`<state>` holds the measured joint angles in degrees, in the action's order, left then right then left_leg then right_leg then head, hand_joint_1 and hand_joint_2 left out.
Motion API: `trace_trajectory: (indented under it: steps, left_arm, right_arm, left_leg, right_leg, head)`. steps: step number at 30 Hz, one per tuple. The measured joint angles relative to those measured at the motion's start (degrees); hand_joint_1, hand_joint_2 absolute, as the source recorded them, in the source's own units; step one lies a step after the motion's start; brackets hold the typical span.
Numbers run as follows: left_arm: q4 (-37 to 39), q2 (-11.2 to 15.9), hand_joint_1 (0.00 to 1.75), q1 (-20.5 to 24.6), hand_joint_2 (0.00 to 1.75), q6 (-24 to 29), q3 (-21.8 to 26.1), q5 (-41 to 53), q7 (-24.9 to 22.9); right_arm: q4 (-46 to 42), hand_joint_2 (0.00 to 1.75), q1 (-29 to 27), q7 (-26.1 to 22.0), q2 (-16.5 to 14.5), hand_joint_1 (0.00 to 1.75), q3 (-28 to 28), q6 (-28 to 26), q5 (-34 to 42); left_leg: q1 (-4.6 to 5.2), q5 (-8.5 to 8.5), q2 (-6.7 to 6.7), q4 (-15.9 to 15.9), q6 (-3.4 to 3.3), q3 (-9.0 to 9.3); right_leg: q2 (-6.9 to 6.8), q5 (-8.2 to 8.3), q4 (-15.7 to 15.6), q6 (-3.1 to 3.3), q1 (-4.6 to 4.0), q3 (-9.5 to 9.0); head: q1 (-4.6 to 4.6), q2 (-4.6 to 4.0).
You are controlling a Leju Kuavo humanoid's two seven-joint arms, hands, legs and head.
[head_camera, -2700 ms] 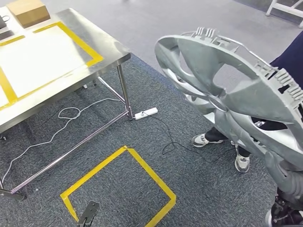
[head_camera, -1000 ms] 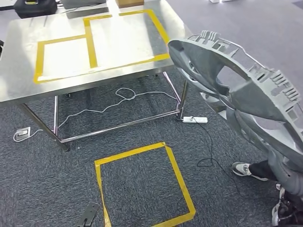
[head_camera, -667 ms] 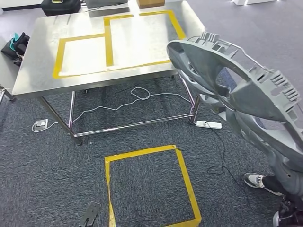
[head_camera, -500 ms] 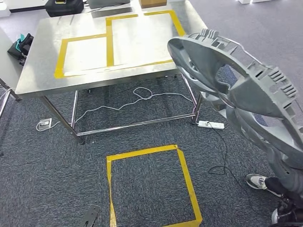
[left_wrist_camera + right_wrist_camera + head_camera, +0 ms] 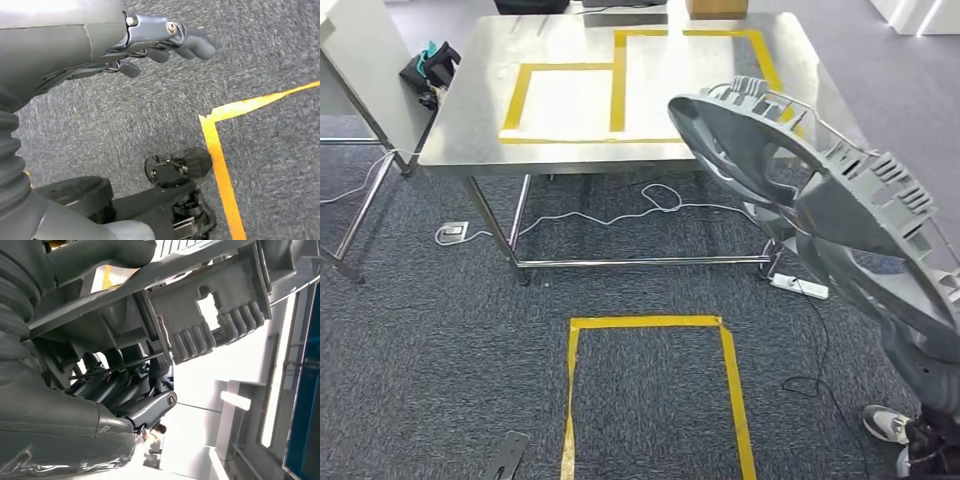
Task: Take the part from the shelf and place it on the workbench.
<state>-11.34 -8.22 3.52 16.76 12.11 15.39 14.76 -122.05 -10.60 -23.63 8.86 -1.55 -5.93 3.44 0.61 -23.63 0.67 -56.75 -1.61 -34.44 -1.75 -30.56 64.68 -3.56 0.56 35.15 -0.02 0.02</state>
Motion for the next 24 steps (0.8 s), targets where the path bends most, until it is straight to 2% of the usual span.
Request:
trace_trajectory:
  steps: [1, 2, 3, 4, 5, 6, 7, 8, 9, 10, 11, 13, 15, 18, 22, 24]
  left_arm:
    - [0.00, -0.03, 0.00, 0.04, 1.75, -0.17, 0.02, -0.08, 0.02]
    - [0.00, -0.07, 0.00, 0.04, 1.75, -0.40, 0.03, -0.21, 0.05]
    - [0.00, -0.09, 0.00, 0.00, 1.75, -0.67, 0.08, -0.40, 0.12]
    - [0.00, -0.10, 0.00, -0.03, 1.75, -0.91, 0.16, -0.65, 0.19]
    - [0.00, -0.13, 0.00, -0.05, 1.75, -1.15, 0.31, -0.86, 0.24]
    - [0.00, -0.15, 0.00, -0.06, 1.75, -1.39, 0.45, -1.02, 0.29]
    - [0.00, -0.16, 0.00, -0.05, 1.75, -1.65, 0.57, -1.10, 0.30]
    - [0.00, -0.15, 0.00, -0.04, 1.75, -1.97, 0.66, -1.15, 0.25]
    - [0.00, -0.13, 0.00, -0.04, 1.75, -2.35, 0.72, -1.24, 0.10]
    - [0.00, -0.08, 0.00, -0.07, 1.75, -2.78, 0.79, -1.37, -0.14]
    - [0.00, -0.05, 0.00, -0.13, 1.75, -3.28, 0.87, -1.49, -0.42]
    - [0.00, 0.01, 0.00, -0.21, 1.75, -4.32, 1.03, -1.60, -0.79]
    - [0.00, 0.05, 0.00, -0.16, 1.75, -5.24, 1.07, -1.60, -0.78]
    - [0.00, 0.11, 0.00, -0.17, 1.75, -7.32, 1.07, -1.57, -0.21]
    - [0.00, 0.25, 0.00, -0.26, 1.75, -10.46, 1.07, -1.62, 0.16]
    - [0.00, 0.38, 0.00, -0.32, 1.75, -11.56, 1.08, -1.66, 0.08]
  right_arm:
    - [0.00, 1.75, 0.03, 0.02, 0.10, 1.75, -0.04, -0.25, -0.44]
    - [0.00, 1.75, 0.02, 0.03, 0.20, 1.75, -0.09, -0.49, -0.79]
    - [0.00, 1.75, 0.01, 0.03, 0.29, 1.75, -0.14, -0.71, -1.14]
    - [0.00, 1.75, 0.01, 0.01, 0.45, 1.75, -0.21, -0.94, -1.55]
    - [0.00, 1.75, 0.03, -0.02, 0.64, 1.75, -0.33, -1.20, -2.12]
    - [0.00, 1.75, 0.05, -0.05, 0.89, 1.75, -0.50, -1.50, -2.90]
    - [0.00, 1.75, 0.11, -0.08, 1.17, 1.75, -0.71, -1.82, -3.91]
    - [0.00, 1.75, 0.20, -0.08, 1.49, 1.75, -0.91, -2.16, -4.99]
    - [0.00, 1.75, 0.28, -0.02, 1.86, 1.75, -1.13, -2.50, -6.05]
    - [0.00, 1.75, 0.38, 0.11, 2.25, 1.75, -1.36, -2.79, -6.94]
    - [0.01, 1.75, 0.46, 0.29, 2.65, 1.75, -1.59, -3.02, -7.68]
    - [0.02, 1.75, 0.78, 0.66, 3.43, 1.75, -2.04, -3.39, -8.94]
    - [0.09, 1.75, 1.34, 0.89, 4.31, 1.75, -2.53, -3.69, -10.00]
    - [0.27, 1.75, 1.84, 1.28, 6.00, 1.75, -3.49, -4.40, -12.96]
    - [0.89, 1.75, 2.37, 2.17, 9.70, 1.75, -5.87, -5.68, -19.34]
    - [1.24, 1.75, 2.77, 2.56, 11.32, 1.75, -7.17, -6.29, -22.63]
  left_leg:
    - [-0.03, -0.03, -0.37, -0.01, -0.13, 0.01]
    - [-0.02, -0.05, -0.70, -0.02, -0.21, 0.02]
    - [0.00, -0.09, -1.01, -0.04, -0.24, 0.07]
    - [0.00, -0.12, -1.27, -0.06, -0.24, 0.15]
    - [-0.03, -0.17, -1.52, -0.08, -0.18, 0.29]
    - [-0.09, -0.27, -1.75, -0.12, -0.05, 0.45]
    - [-0.04, -0.40, -1.94, -0.22, 0.16, 0.56]
    - [0.04, -0.51, -2.10, -0.41, 0.41, 0.55]
    - [0.15, -0.56, -2.21, -0.56, 0.62, 0.44]
    - [0.29, -0.51, -2.27, -0.68, 0.53, 0.27]
    - [0.33, -0.42, -2.30, -0.73, 0.23, 0.15]
    - [0.37, -0.20, -2.29, -0.56, -0.59, 0.13]
    - [0.35, -0.07, -2.27, -0.31, -0.78, 0.22]
    - [0.28, 0.10, -2.27, 0.03, -0.37, 0.30]
    - [0.15, 0.23, -2.27, 0.24, 1.22, 0.22]
    - [0.14, 0.22, -2.27, 0.25, 1.46, 0.18]
  right_leg:
    - [0.94, -1.78, 3.94, -0.13, 0.01, 1.96]
    - [1.34, -3.10, 7.61, -0.23, 0.01, 3.90]
    - [1.47, -3.45, 9.81, -0.30, 0.00, 5.21]
    - [1.51, -2.65, 9.90, -0.34, 0.02, 5.53]
    - [1.51, -0.80, 7.65, -0.34, 0.06, 4.69]
    - [1.51, 1.54, 3.83, -0.39, 0.13, 2.97]
    - [1.63, 3.17, -0.12, -0.46, 0.17, 1.08]
    - [1.79, 4.23, -3.26, -0.32, 0.21, -0.53]
    - [1.95, 4.61, -5.09, -0.14, 0.27, -1.44]
    - [2.10, 4.48, -5.70, 0.07, 0.27, -1.72]
    - [2.16, 4.62, -5.82, 0.32, 0.30, -1.72]
    - [2.24, 4.74, -5.85, 0.41, 0.25, -1.57]
    - [2.29, 4.73, -5.85, 0.65, 0.16, -1.52]
    - [2.24, 4.70, -5.84, 1.03, 0.02, -1.49]
    - [2.18, 4.75, -5.80, 1.27, -0.05, -1.35]
    - [2.19, 4.77, -5.79, 1.32, -0.05, -1.34]
  head:
    - [0.15, 0.00]
    - [0.22, 0.00]
    - [0.24, 0.00]
    - [0.24, 0.00]
    - [0.24, 0.00]
    - [0.25, 0.00]
    - [0.27, 0.00]
    - [0.26, 0.00]
    - [0.23, 0.00]
    - [0.19, 0.00]
    - [0.12, 0.00]
    - [0.08, 0.00]
    - [0.07, 0.00]
    - [0.08, 0.00]
    - [0.11, 0.00]
    - [0.12, 0.00]
